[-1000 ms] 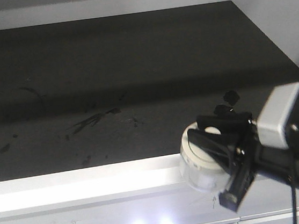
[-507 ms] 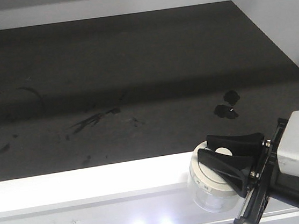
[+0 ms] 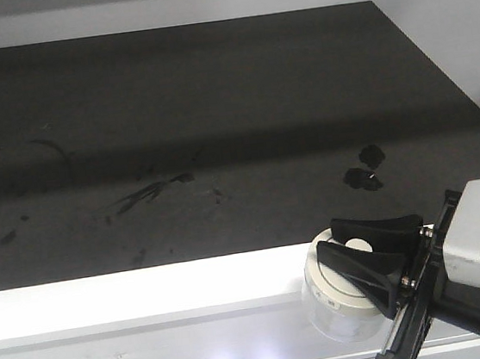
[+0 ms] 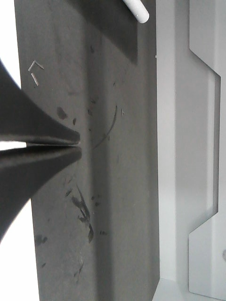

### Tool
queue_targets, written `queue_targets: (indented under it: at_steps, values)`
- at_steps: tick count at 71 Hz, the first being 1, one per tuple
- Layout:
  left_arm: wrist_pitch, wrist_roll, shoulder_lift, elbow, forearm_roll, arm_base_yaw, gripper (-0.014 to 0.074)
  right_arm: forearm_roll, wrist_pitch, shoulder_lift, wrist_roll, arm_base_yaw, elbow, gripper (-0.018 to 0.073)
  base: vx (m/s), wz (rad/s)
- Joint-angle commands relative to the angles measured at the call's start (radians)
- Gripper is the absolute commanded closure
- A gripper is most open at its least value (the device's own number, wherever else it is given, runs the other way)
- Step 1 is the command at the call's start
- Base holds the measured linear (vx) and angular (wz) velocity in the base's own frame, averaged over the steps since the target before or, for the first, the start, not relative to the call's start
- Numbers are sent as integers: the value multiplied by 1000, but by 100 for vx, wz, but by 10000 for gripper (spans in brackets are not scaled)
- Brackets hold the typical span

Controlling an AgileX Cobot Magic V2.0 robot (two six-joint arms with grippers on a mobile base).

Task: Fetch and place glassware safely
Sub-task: 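Lift the jar with the right gripper and pull it out toward the robot, then drive the base across the lab holding the jar in the right gripper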

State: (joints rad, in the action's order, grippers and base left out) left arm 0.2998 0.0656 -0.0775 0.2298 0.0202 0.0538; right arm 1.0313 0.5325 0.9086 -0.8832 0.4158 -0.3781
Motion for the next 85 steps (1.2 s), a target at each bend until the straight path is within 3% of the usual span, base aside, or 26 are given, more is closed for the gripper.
queue_targets:
  at_steps: [1,44,85]
  values:
    - [-70,7,-13,27,8,4,603,-32,64,-15,4,-5,-31,560,0,0]
    - [-70,7,-13,27,8,4,603,-32,64,-13,4,-5,-31,560,-3,14]
    - [-70,7,-13,27,8,4,603,-32,64,-14,3,-5,-31,560,-9,73]
